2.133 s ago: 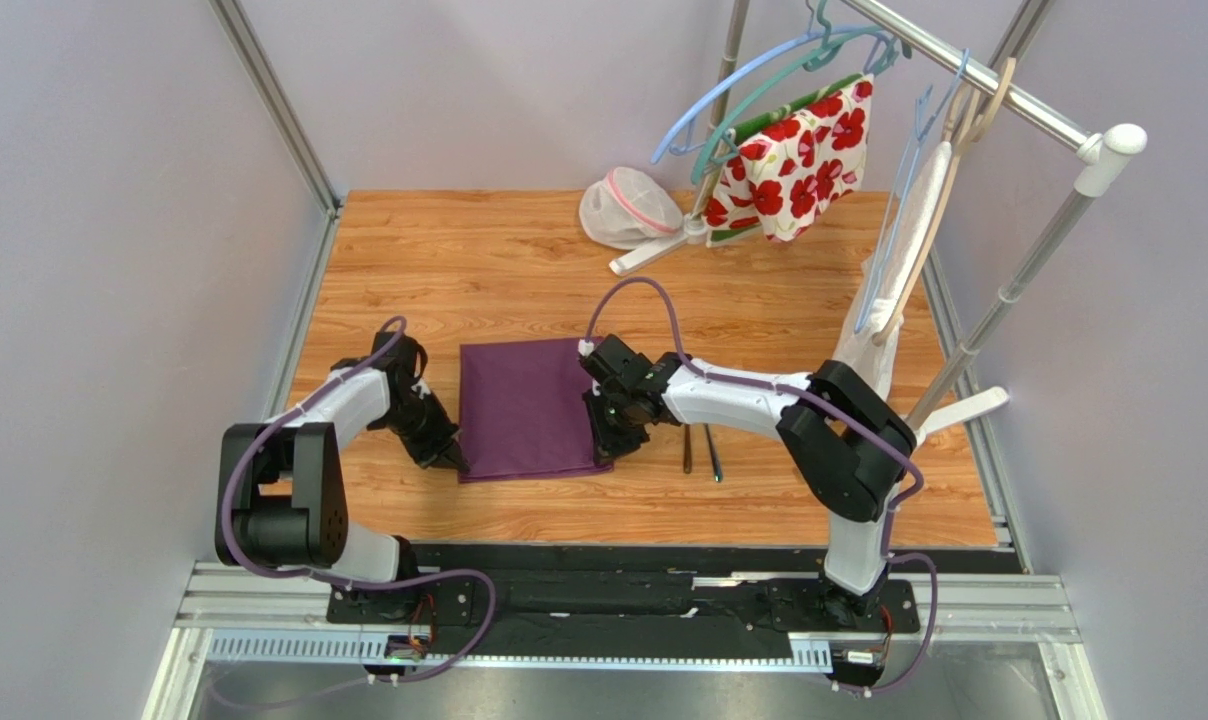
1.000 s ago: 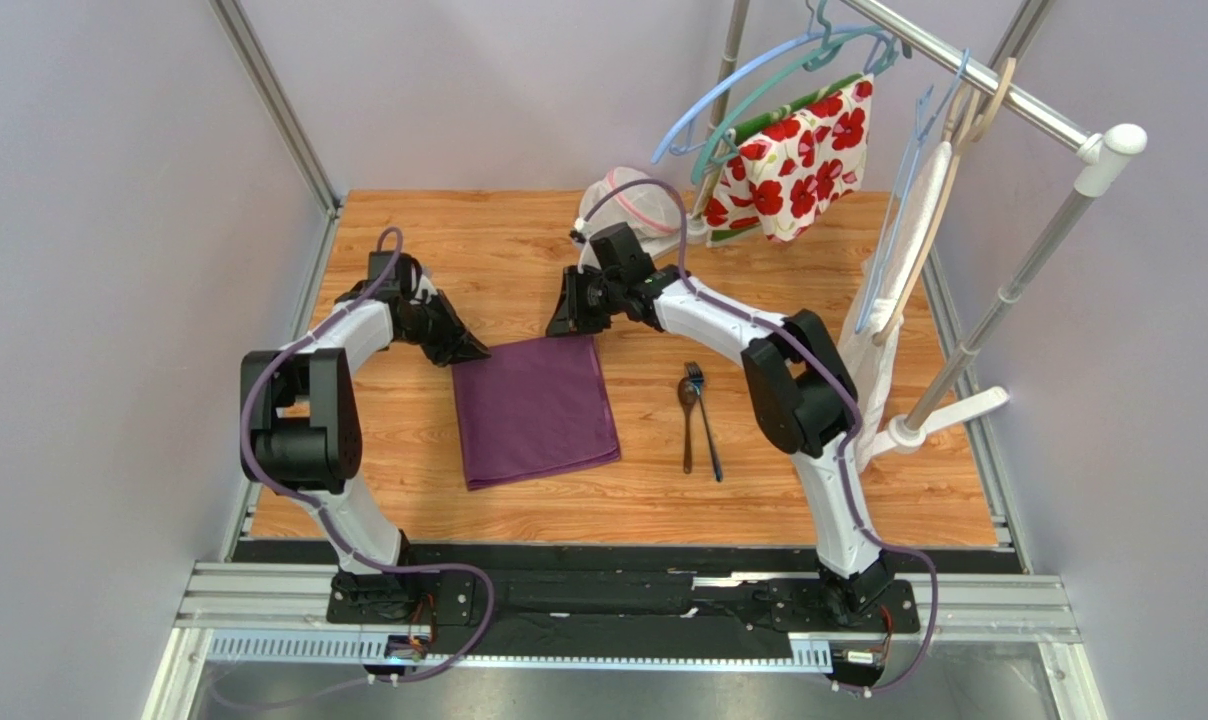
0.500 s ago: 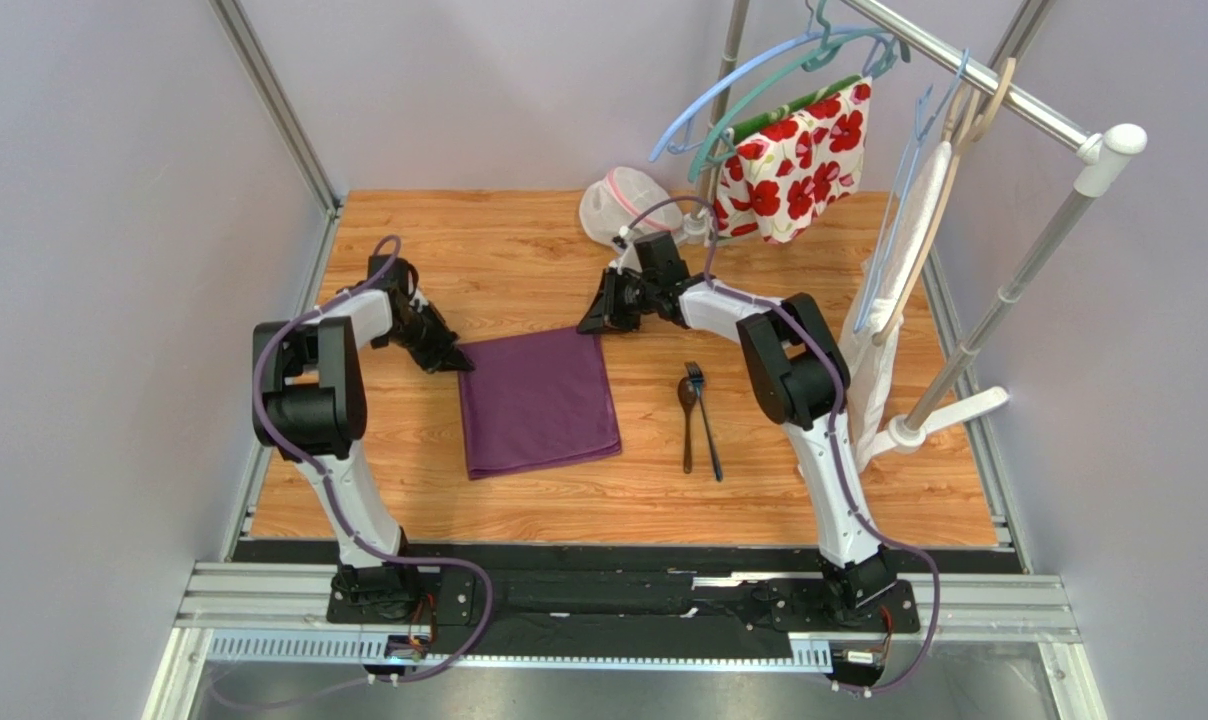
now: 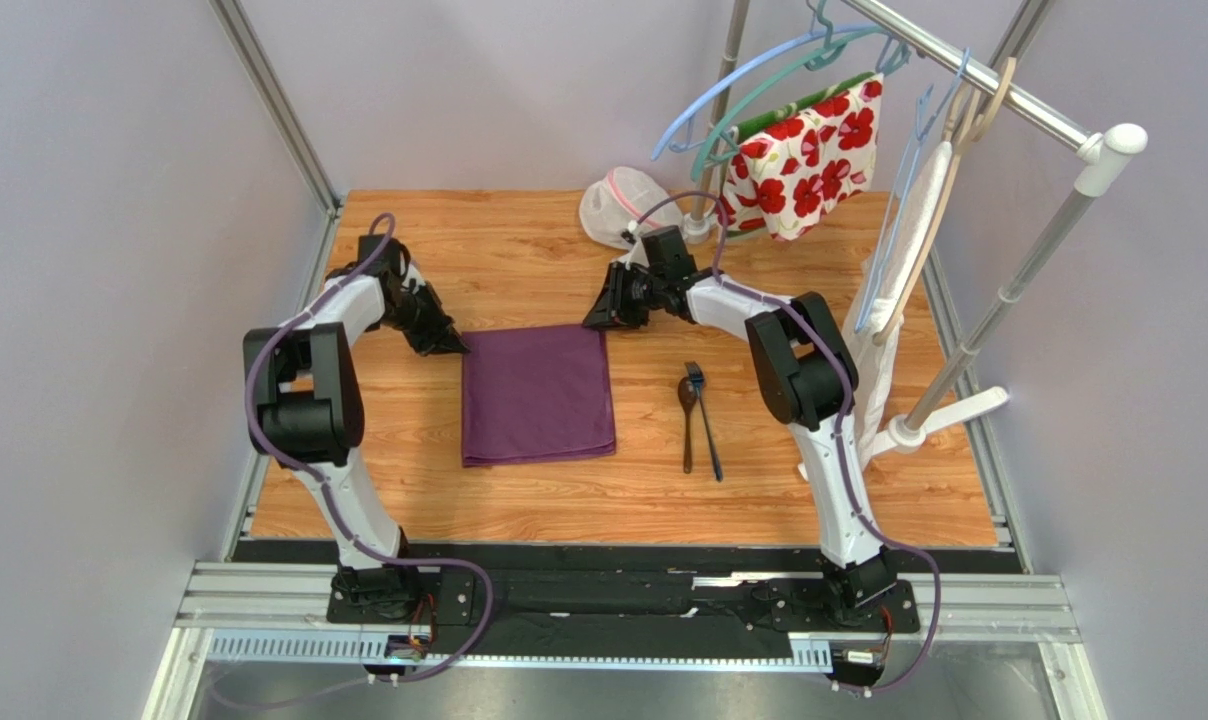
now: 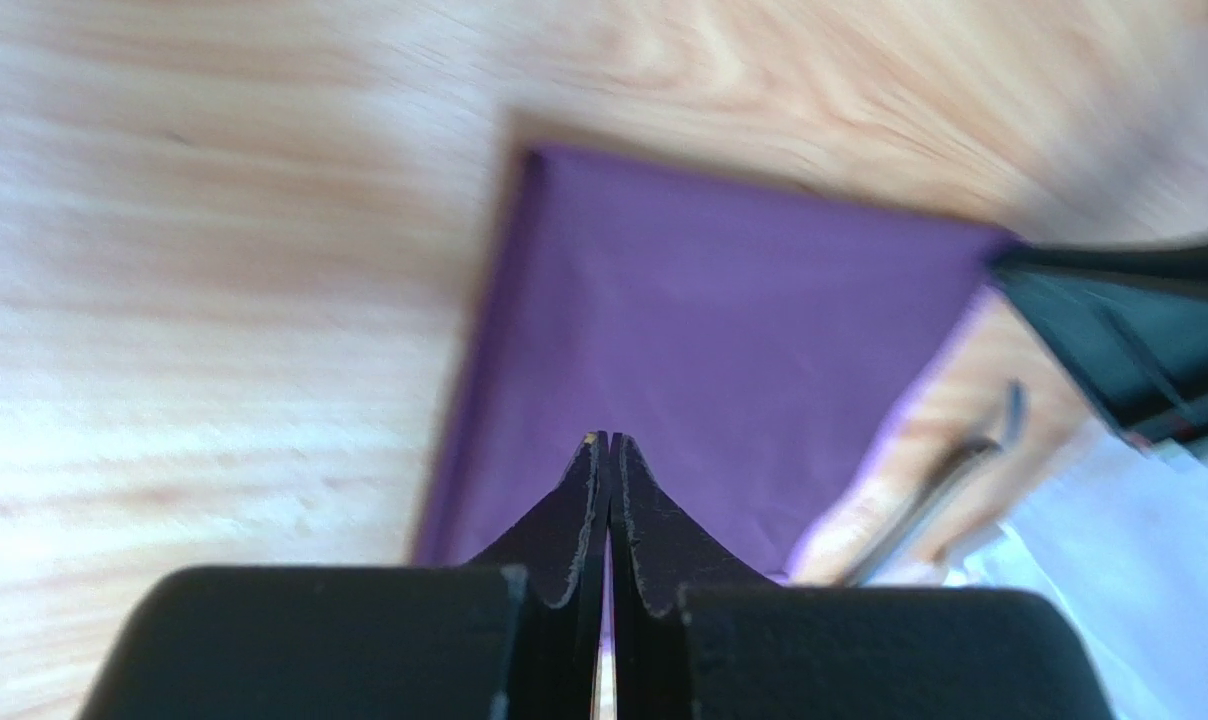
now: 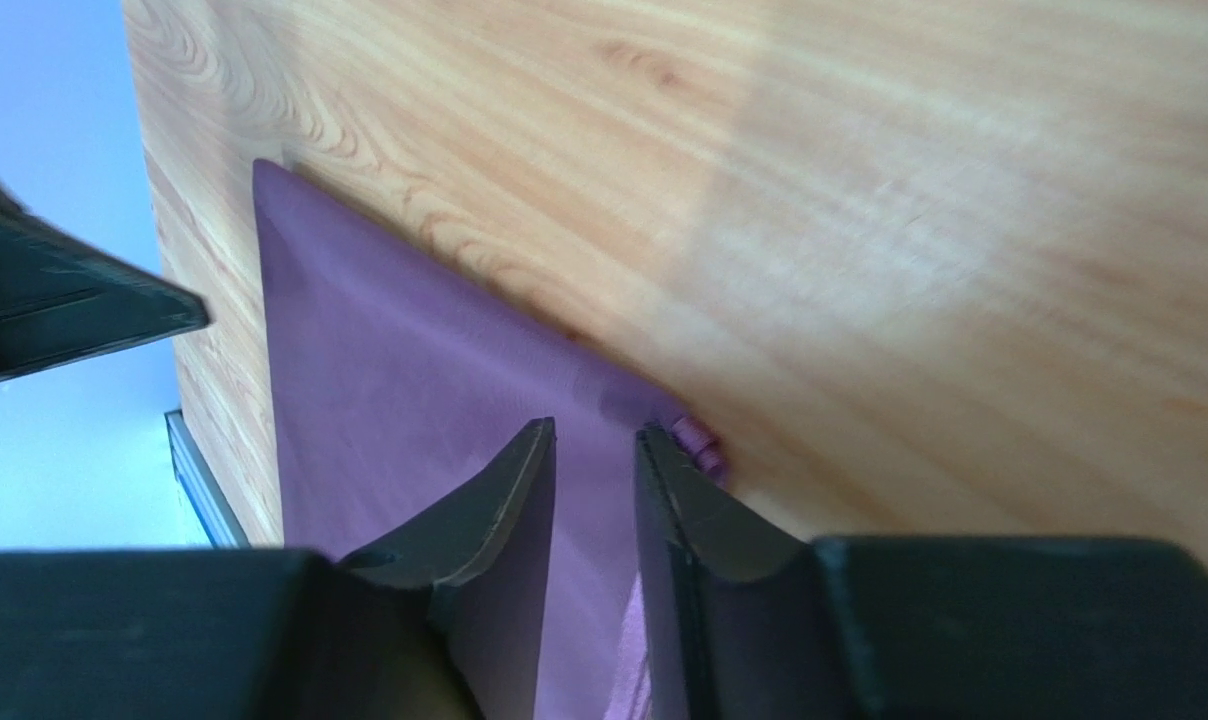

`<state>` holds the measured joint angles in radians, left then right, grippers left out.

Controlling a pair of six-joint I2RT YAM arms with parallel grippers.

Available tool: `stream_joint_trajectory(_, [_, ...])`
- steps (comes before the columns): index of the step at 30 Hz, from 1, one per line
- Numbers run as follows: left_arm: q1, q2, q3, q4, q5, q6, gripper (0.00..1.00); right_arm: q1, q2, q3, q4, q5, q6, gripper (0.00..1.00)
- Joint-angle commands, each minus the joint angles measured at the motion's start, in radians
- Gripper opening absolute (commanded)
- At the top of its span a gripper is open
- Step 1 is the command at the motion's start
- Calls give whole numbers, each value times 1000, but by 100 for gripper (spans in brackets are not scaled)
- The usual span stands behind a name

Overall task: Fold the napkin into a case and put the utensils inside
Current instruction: Smooth out the square-folded napkin at the center of the board.

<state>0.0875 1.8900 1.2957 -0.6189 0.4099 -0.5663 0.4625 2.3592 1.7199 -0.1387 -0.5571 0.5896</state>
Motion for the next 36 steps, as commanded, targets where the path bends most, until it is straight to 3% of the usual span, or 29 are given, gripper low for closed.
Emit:
stream_joint_trajectory(1, [4,-129,-88,-8,135,22,3,41,-129,-25,-53,45,-24,33])
stream_joint_trajectory(8, [4,-129,-233,10,100,32,2,140,-135,-2,-55,56,-53,42])
stream_joint_trajectory(20, [3,-288,-341,-58,55,59,4,290,70,326,-62,-99,55,42])
stream_joint_trajectory(27, [4,-351,-433,-42,110,14,4,346,132,348,7,-162,134,41])
stream_joint_trajectory(36, [6,-255,-464,-103,-28,-61,0,386,167,277,100,-208,211,38])
